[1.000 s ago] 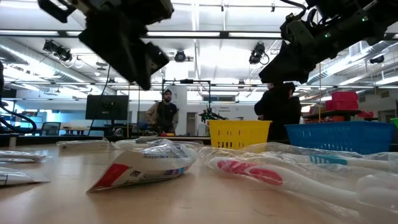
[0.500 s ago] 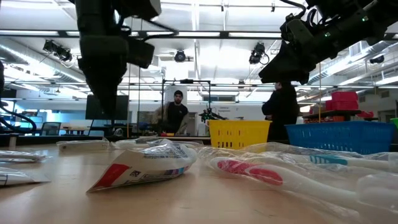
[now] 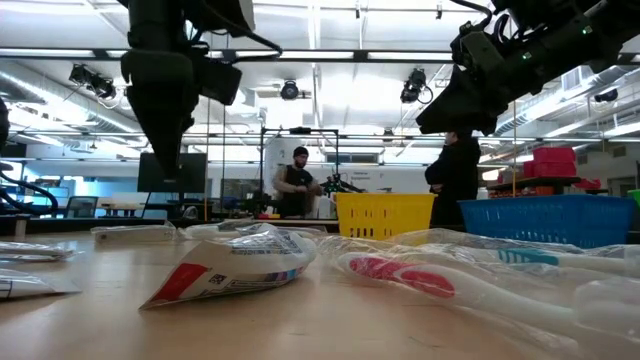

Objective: Pick & Place Travel size toiletries
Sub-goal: Put the nail cutter into the blue bin

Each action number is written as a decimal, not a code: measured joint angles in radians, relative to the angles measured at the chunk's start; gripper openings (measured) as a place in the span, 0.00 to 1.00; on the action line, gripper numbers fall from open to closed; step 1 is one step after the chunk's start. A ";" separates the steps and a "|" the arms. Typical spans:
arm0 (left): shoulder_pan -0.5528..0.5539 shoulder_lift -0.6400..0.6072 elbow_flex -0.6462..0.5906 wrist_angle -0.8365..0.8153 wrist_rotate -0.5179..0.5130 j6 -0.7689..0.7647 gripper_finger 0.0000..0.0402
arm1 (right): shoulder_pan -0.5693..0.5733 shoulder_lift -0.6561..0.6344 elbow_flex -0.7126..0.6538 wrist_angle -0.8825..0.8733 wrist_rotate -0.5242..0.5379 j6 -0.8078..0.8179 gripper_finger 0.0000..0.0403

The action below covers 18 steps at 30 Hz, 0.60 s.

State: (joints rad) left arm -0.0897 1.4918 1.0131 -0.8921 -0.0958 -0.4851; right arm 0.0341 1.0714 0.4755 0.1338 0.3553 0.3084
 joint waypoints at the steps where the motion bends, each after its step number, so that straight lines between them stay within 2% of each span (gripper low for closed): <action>1: 0.013 -0.021 -0.016 0.008 0.000 0.001 0.35 | 0.000 0.000 0.000 -0.002 0.000 0.000 0.36; 8: 0.103 -0.121 -0.218 0.186 0.050 -0.086 0.35 | 0.000 0.000 0.000 -0.003 0.000 0.013 0.36; 18: 0.136 -0.130 -0.249 0.219 0.021 -0.061 0.35 | 0.001 0.000 0.000 0.004 0.014 -0.014 0.38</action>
State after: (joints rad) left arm 0.0460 1.3621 0.7643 -0.6730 -0.0746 -0.5461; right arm 0.0348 1.0714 0.4751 0.1382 0.3698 0.2941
